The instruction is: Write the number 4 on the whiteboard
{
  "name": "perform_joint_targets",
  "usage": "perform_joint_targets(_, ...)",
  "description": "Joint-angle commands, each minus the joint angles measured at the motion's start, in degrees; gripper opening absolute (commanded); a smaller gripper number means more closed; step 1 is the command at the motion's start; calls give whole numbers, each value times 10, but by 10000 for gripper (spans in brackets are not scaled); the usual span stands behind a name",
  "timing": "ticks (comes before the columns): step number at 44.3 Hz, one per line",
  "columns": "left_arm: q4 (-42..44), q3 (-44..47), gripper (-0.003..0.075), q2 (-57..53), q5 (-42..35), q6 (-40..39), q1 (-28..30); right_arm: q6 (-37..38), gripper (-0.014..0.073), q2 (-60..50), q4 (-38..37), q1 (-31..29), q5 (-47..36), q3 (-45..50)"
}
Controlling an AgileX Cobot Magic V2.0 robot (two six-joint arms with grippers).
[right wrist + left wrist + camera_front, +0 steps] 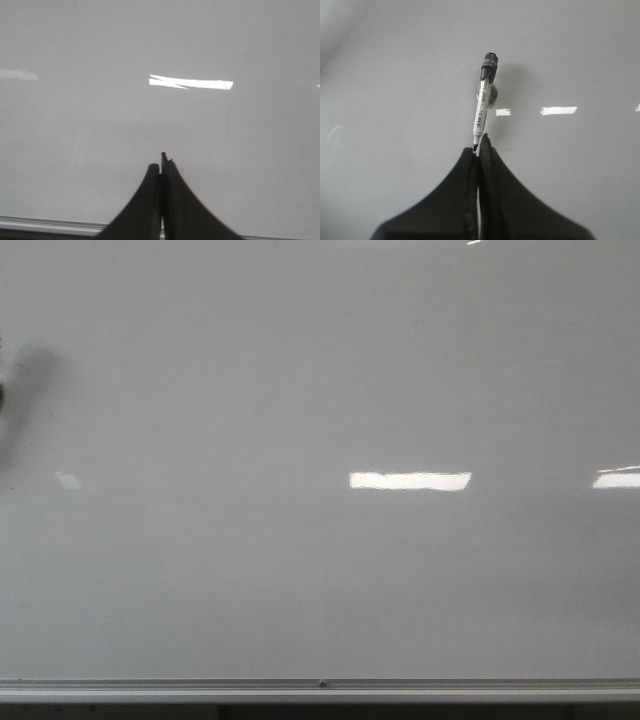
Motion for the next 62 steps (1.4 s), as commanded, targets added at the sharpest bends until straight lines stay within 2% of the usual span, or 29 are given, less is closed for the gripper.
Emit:
perform_joint_targets(1, -2, 2, -20, -8, -51, -1, 0, 0, -63, -11, -5, -4, -48, -8)
perform_joint_targets(41, -2, 2, -20, -8, -52, -1, 0, 0, -63, -11, -5, -4, -50, -8)
perform_joint_targets(50, -2, 2, -20, -8, -70, -1, 0, 0, -63, -11, -5, -4, -68, -9)
perform_joint_targets(55, -8, 2, -20, -8, -118, -1, 0, 0, -63, -11, -4, -4, -99, -19)
perform_joint_targets(59, -24, -12, -20, -8, -163, -1, 0, 0, -63, -11, -4, -4, -87, -55)
perform_joint_targets(62, -24, -39, -20, -7, -156, -1, 0, 0, -63, -11, -4, -4, -66, -87)
